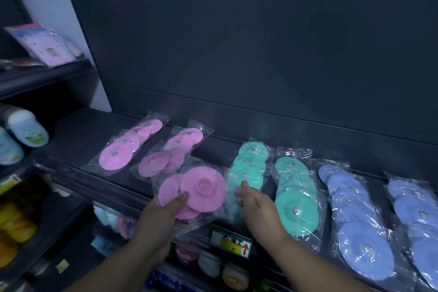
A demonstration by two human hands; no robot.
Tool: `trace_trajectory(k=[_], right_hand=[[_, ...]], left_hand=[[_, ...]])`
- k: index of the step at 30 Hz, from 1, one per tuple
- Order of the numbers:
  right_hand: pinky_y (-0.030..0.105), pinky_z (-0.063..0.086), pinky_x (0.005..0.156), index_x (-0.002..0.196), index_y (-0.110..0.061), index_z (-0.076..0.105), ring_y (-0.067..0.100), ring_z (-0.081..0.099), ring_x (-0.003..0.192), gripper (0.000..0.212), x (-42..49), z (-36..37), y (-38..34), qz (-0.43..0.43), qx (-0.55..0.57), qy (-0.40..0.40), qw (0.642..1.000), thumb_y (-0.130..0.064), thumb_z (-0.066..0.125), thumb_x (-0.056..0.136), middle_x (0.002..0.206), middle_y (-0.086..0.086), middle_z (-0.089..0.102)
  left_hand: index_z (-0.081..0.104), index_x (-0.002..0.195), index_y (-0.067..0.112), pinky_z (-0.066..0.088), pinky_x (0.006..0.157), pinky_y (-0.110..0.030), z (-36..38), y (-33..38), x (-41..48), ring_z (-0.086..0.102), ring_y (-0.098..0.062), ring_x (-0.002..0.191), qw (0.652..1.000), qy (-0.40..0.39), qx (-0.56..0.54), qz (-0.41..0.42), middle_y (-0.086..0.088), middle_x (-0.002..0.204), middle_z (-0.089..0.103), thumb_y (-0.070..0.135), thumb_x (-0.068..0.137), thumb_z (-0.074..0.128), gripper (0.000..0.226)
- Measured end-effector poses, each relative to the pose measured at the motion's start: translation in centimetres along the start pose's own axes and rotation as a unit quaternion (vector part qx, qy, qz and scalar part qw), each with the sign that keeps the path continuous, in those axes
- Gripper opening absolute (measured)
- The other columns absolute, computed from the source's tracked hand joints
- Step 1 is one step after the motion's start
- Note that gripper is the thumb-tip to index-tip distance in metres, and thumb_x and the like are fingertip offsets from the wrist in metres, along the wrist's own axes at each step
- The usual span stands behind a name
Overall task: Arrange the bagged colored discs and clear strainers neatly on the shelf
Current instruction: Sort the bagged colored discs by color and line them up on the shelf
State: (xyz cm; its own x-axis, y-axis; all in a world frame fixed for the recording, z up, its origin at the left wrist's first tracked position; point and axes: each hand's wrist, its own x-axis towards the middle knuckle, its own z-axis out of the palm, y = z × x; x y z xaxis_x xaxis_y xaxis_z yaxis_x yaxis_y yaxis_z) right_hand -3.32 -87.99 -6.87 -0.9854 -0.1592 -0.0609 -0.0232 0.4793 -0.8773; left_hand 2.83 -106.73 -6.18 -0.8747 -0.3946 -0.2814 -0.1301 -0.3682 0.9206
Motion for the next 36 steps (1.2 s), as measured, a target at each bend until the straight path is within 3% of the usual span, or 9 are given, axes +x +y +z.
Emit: trace_trajectory(k=[2,5,9,13,19,27,29,33,36], right_hand=[[0.031,0.052,0.076,0.108,-0.003,0.063,0.019,0.065,0.074,0.056,-0.4,-0.3,-0.2,0.088,0.097,-0.038,0.991,-0.052,0.036,0.098,0.078,0.007,0.069],[0.037,0.055,0.086,0.107,-0.01,0.067,0.022,0.072,0.089,0.031,-0.9,-0.6,-0.4,0.157,0.311,-0.103,0.932,-0.037,0.058,0.093,0.094,0.006,0.075],[0.037,0.055,0.077,0.1,-0.004,0.065,0.021,0.072,0.073,0.017,-0.8,-0.9,-1.0,0.186,0.401,-0.104,0.891,-0.017,0.064,0.09,0.084,0.012,0.074],[0.034,0.055,0.073,0.103,-0.007,0.061,0.016,0.071,0.069,0.019,-0.5,0.4,-1.9,0.214,0.37,-0.113,0.897,-0.016,0.068,0.088,0.075,0.007,0.073],[0.025,0.051,0.055,0.091,-0.015,0.057,0.013,0.061,0.057,0.013,1.8,3.7,-4.0,0.213,0.366,-0.006,0.906,-0.011,0.068,0.086,0.079,0.008,0.068],[0.026,0.044,0.052,0.086,-0.01,0.063,0.019,0.056,0.056,0.005,5.1,12.9,-10.1,0.197,0.366,0.097,0.904,-0.005,0.064,0.084,0.066,0.012,0.063],[0.025,0.044,0.051,0.086,-0.009,0.065,0.023,0.058,0.061,0.004,5.8,15.8,-11.3,0.199,0.349,0.104,0.91,-0.006,0.064,0.083,0.071,0.014,0.066],[0.025,0.043,0.049,0.08,-0.012,0.064,0.02,0.056,0.056,0.006,6.0,21.1,-12.7,0.221,0.324,0.085,0.916,-0.007,0.065,0.082,0.061,0.007,0.062],[0.023,0.038,0.048,0.068,-0.013,0.06,0.019,0.049,0.051,0.017,5.5,23.4,-13.9,0.234,0.305,0.061,0.921,-0.003,0.063,0.082,0.054,0.005,0.053]], left_hand=[[0.063,0.118,0.012,0.052,0.092,-0.045,0.5,-0.3,-0.1,0.068,-0.027,0.098,1.0,-0.01,0.005,-0.012,-0.008,0.105,0.073,0.012,0.084,0.068,0.034],[0.064,0.115,0.014,0.054,0.087,-0.041,1.2,-0.6,0.0,0.069,-0.026,0.096,0.999,-0.021,0.015,-0.022,-0.007,0.104,0.073,0.012,0.085,0.068,0.03],[0.063,0.12,0.013,0.049,0.096,-0.049,1.3,-0.9,0.5,0.068,-0.026,0.099,0.998,-0.032,0.045,-0.031,-0.006,0.105,0.073,0.019,0.082,0.072,0.039],[0.065,0.115,0.013,0.048,0.098,-0.05,0.7,-0.5,1.6,0.068,-0.027,0.099,0.996,-0.056,0.055,-0.044,-0.007,0.102,0.074,0.018,0.083,0.071,0.033],[0.068,0.111,0.014,0.047,0.098,-0.052,-3.0,1.6,5.4,0.067,-0.028,0.101,0.994,-0.07,0.051,-0.06,-0.005,0.104,0.074,0.032,0.081,0.073,0.035],[0.055,0.12,0.005,0.06,0.066,-0.046,-14.3,8.3,13.2,0.068,-0.028,0.075,0.995,-0.053,0.06,-0.054,-0.012,0.107,0.068,0.02,0.08,0.075,0.047],[0.057,0.119,0.005,0.058,0.071,-0.053,-17.1,9.5,14.9,0.069,-0.033,0.078,0.994,-0.054,0.058,-0.071,-0.015,0.107,0.069,0.018,0.079,0.075,0.046],[0.063,0.107,0.005,0.057,0.066,-0.039,-21.8,10.7,17.5,0.069,-0.033,0.083,0.994,-0.05,0.063,-0.079,-0.017,0.097,0.071,0.013,0.081,0.072,0.028],[0.061,0.11,0.008,0.056,0.07,-0.038,-24.2,11.3,18.9,0.069,-0.031,0.084,0.994,-0.033,0.065,-0.081,-0.016,0.1,0.07,0.013,0.08,0.073,0.032]])
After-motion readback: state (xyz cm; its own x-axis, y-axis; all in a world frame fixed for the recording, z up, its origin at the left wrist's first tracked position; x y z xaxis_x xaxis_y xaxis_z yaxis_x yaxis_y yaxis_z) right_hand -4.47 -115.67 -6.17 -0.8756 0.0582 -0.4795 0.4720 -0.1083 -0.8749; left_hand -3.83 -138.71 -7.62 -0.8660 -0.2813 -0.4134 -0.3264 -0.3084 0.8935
